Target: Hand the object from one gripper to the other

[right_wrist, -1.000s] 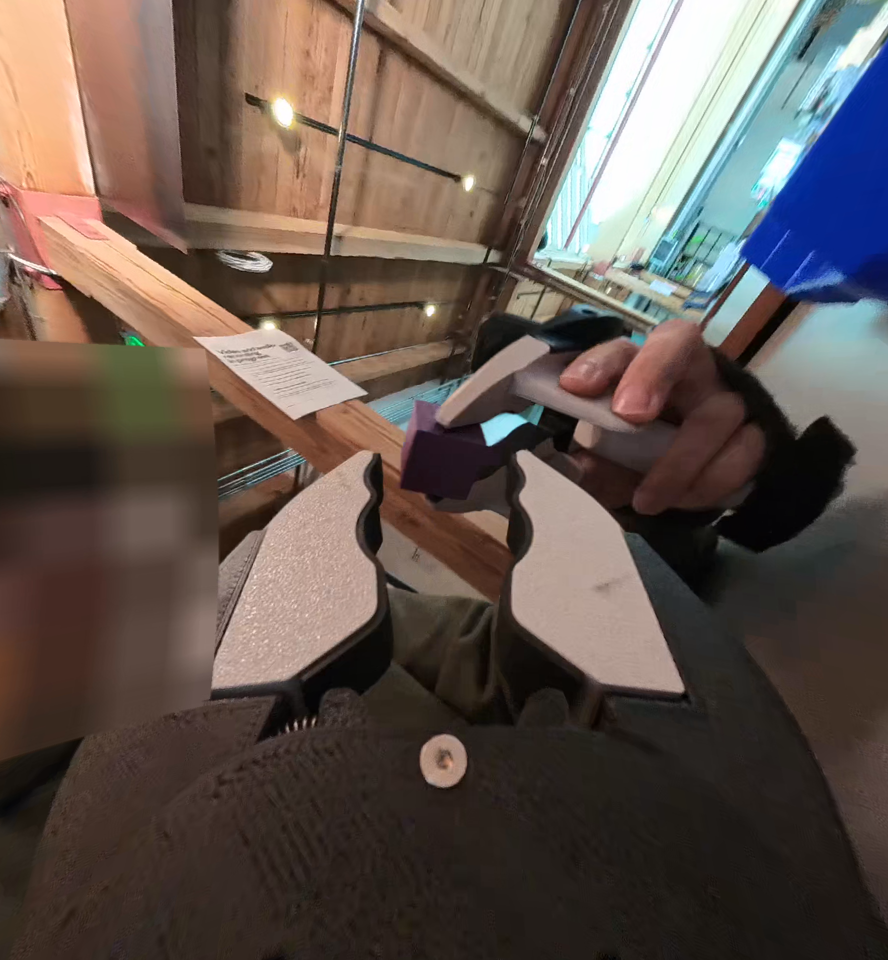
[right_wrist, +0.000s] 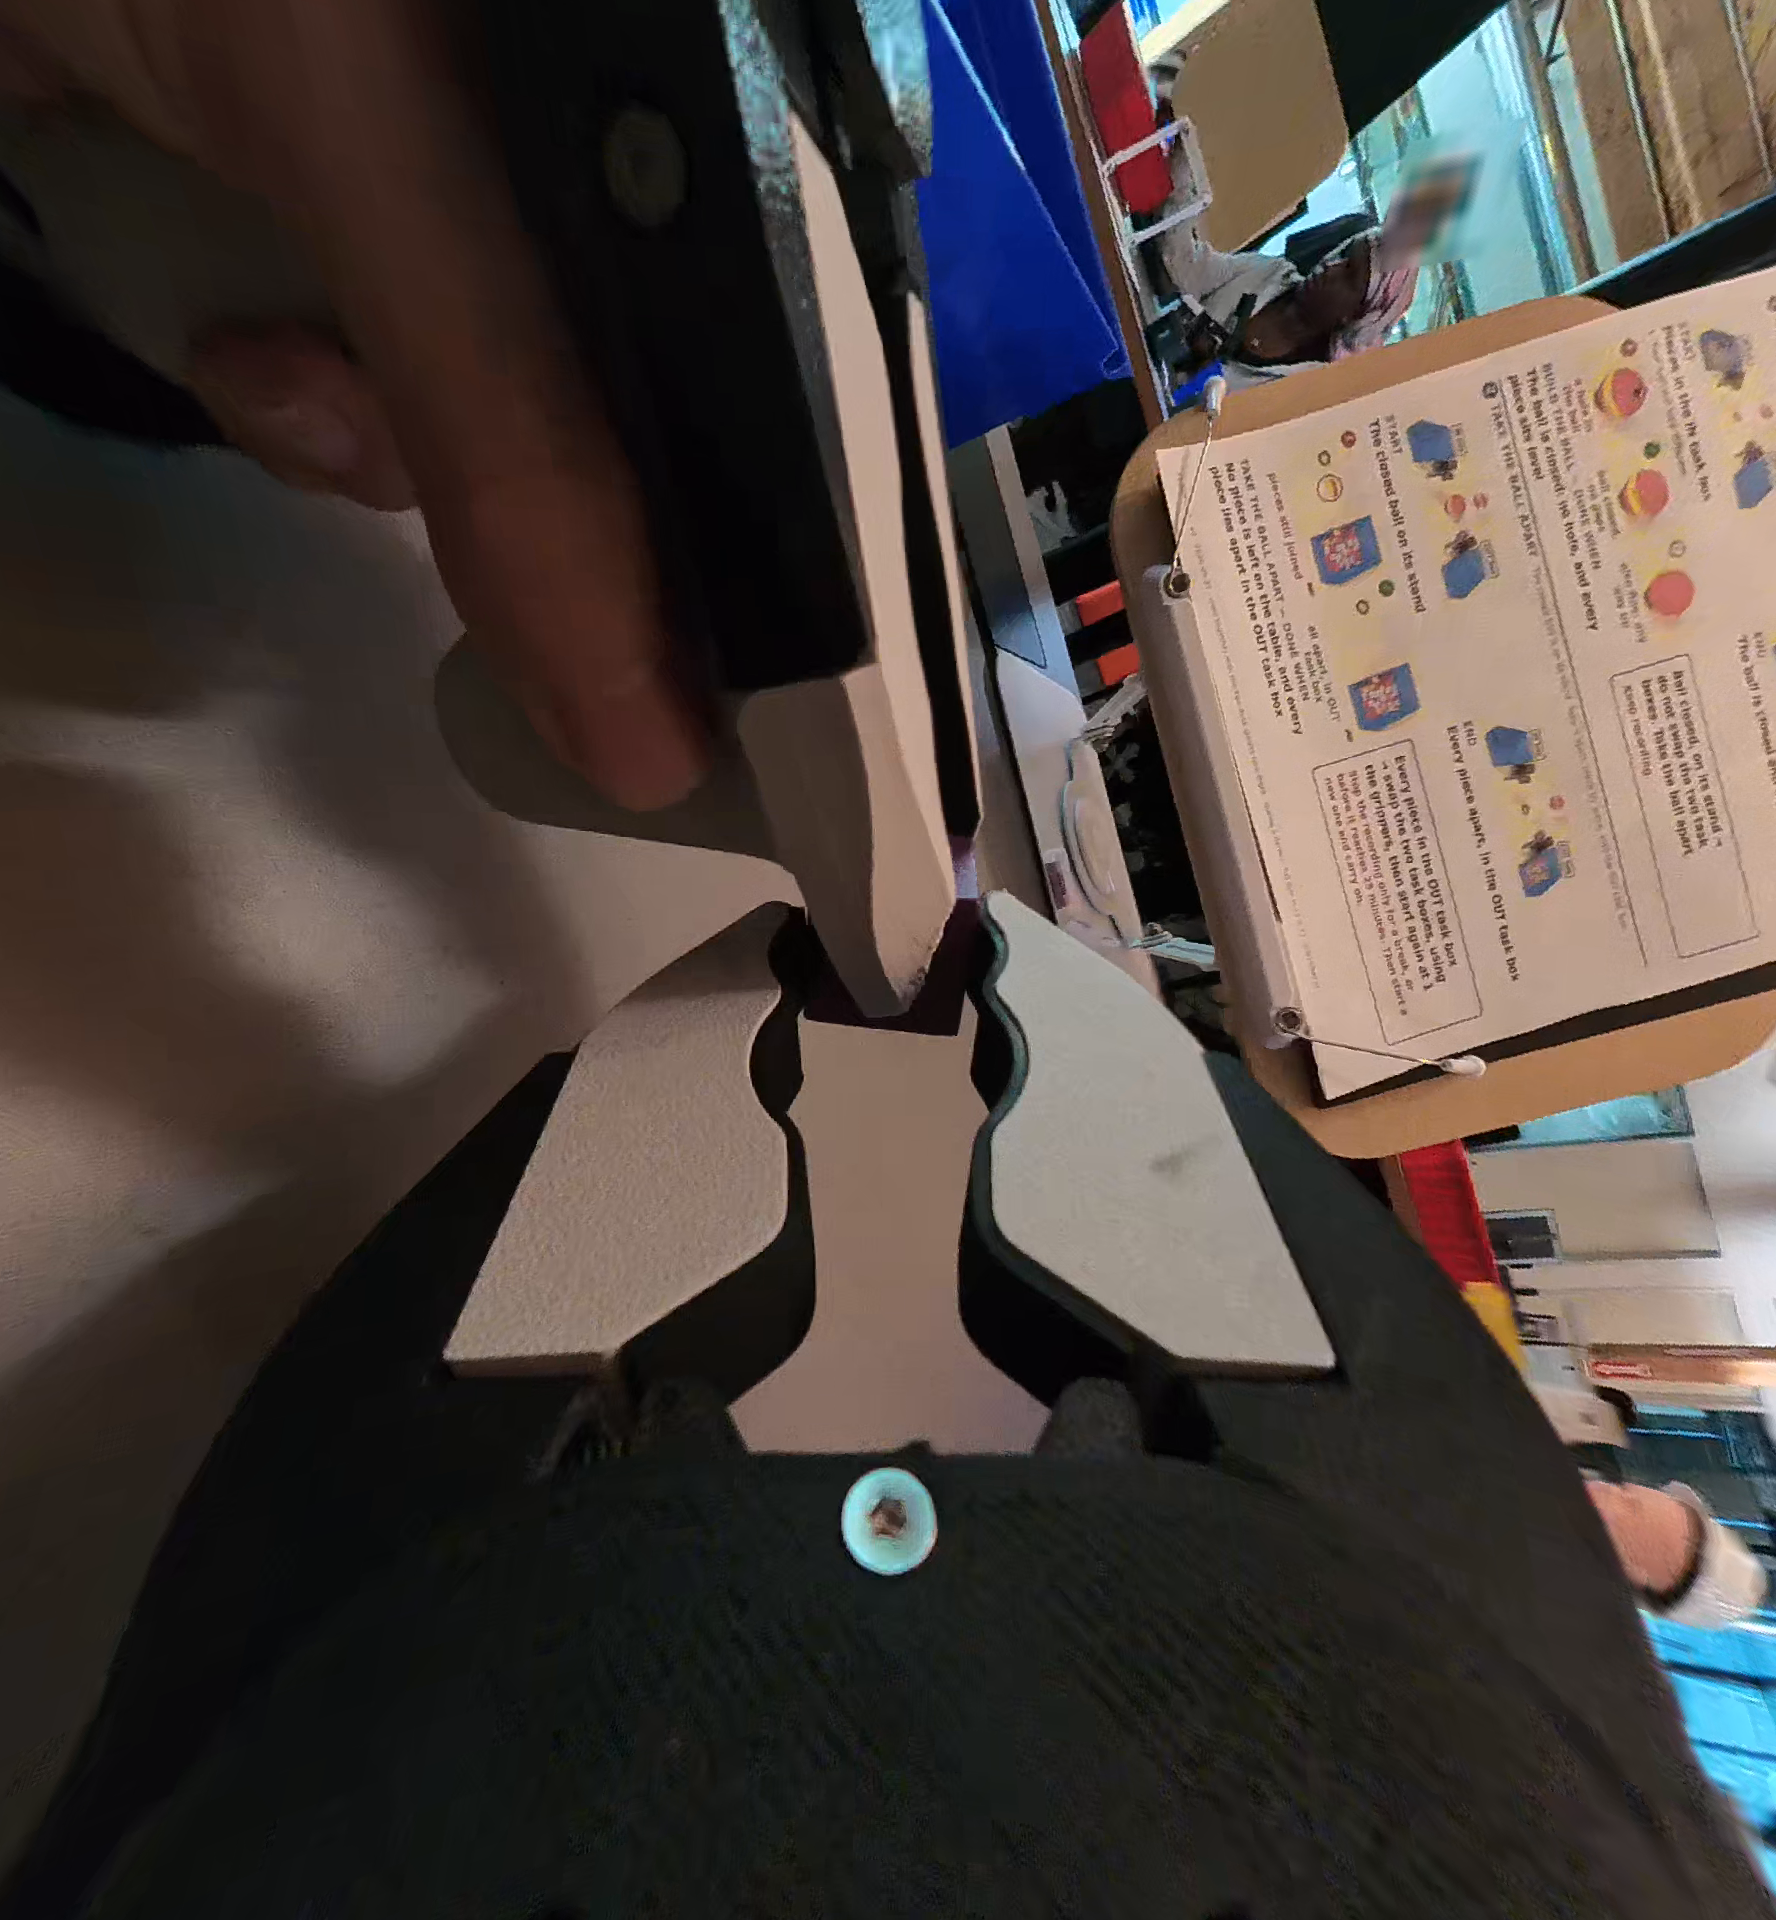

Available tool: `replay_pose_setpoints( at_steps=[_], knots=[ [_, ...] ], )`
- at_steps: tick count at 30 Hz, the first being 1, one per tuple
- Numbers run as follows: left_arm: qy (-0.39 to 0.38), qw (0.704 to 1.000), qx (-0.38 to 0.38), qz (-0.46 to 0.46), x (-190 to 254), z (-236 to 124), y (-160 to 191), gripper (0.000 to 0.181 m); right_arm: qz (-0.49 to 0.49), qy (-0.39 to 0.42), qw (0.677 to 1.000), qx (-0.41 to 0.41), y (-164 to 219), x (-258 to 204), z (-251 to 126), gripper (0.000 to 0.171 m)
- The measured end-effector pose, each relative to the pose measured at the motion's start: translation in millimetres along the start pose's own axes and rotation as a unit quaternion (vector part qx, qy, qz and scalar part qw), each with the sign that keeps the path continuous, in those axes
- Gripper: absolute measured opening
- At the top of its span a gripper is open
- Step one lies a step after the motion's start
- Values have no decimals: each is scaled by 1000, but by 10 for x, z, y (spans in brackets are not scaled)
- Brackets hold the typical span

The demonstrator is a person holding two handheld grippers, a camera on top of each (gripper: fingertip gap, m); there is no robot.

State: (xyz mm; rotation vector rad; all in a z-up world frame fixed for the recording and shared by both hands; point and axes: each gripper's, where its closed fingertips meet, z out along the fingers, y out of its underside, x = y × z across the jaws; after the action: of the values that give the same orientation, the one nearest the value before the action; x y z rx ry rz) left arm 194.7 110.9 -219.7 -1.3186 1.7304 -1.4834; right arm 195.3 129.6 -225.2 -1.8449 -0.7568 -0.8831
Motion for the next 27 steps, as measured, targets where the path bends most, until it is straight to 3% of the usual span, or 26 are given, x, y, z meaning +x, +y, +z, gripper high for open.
replay_pose_setpoints(
  at_steps=[4, 7, 10, 14, 15, 17, 19, 23, 25, 27],
  knots=[
    [40, 998, 53, -14, 25, -73, -96, 27, 160, -52, 983, 79, -90, 27, -41, 46],
    [73, 988, 133, 19, 55, -212, -255, 27, 371, -165, 899, 165, -248, 78, -141, 73],
    [96, 967, 217, 91, 144, -377, -409, 27, 556, -277, 742, 253, -416, 223, -310, 76],
    [98, 948, 245, 175, 265, -456, -451, 27, 709, -433, 471, 297, -548, 314, -506, 66],
    [103, 944, 246, 194, 314, -456, -446, 27, 721, -464, 421, 296, -576, 297, -538, 58],
    [118, 939, 242, 215, 408, -437, -426, 27, 729, -498, 359, 302, -639, 274, -585, 53],
    [123, 937, 231, 231, 457, -402, -392, 27, 730, -513, 334, 302, -694, 253, -611, 45],
    [108, 939, 216, 245, 435, -368, -362, 27, 724, -514, 360, 287, -706, 172, -575, 34],
    [98, 947, 202, 229, 387, -339, -343, 28, 712, -496, 406, 287, -675, 168, -540, 34],
    [82, 955, 191, 213, 329, -319, -336, 35, 688, -450, 502, 268, -588, 135, -445, 33]
  ],
)
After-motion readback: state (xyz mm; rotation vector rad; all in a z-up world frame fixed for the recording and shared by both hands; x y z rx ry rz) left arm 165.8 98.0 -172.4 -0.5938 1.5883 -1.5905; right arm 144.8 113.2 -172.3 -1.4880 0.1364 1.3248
